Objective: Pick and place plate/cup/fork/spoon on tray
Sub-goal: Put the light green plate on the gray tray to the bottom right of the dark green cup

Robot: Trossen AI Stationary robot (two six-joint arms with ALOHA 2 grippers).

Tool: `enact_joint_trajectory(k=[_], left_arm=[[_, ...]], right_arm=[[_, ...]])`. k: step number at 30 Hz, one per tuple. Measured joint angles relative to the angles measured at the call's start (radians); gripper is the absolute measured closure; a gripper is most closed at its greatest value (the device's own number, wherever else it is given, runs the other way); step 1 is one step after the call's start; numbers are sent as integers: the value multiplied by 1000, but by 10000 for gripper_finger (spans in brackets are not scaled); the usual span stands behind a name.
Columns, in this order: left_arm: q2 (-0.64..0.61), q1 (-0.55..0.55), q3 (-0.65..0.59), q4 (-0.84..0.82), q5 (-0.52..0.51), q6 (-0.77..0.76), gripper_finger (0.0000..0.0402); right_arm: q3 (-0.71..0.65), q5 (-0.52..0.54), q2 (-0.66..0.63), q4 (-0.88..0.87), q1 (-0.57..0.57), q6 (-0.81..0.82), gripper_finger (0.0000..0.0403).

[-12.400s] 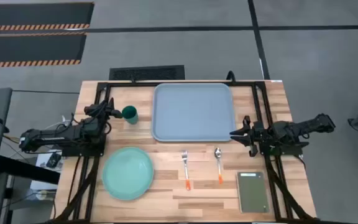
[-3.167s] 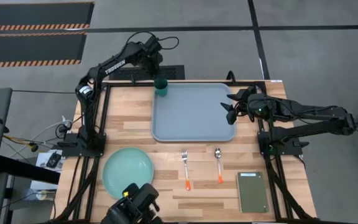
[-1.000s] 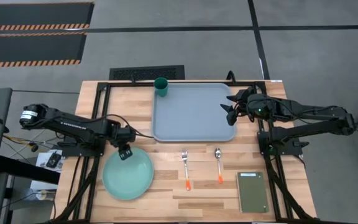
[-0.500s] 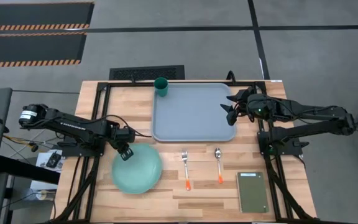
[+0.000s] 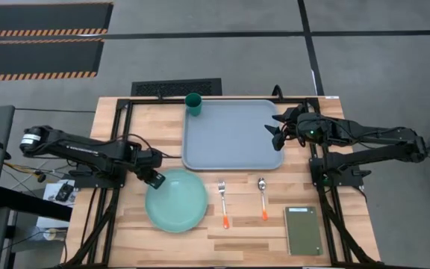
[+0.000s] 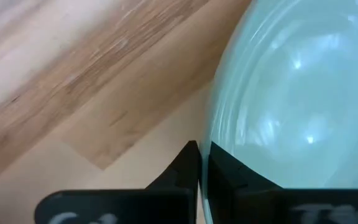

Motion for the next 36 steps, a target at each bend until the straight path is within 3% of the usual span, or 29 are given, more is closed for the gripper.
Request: enact_joint_trajectory(k=[8,14,27,36], left_arm=[[-15,28,135,-49,-135,-41,401],[-13,132,177,-38,-247,2,401],[50,411,181,201,-285,169,401],[207,461,181,338,-226,201,401]], right_arm=[[0,3,0,0,0,0,143],[0,3,0,1,0,0,143],[0,2,0,1,0,1,143],[0,3,0,0,-1,-2,143]])
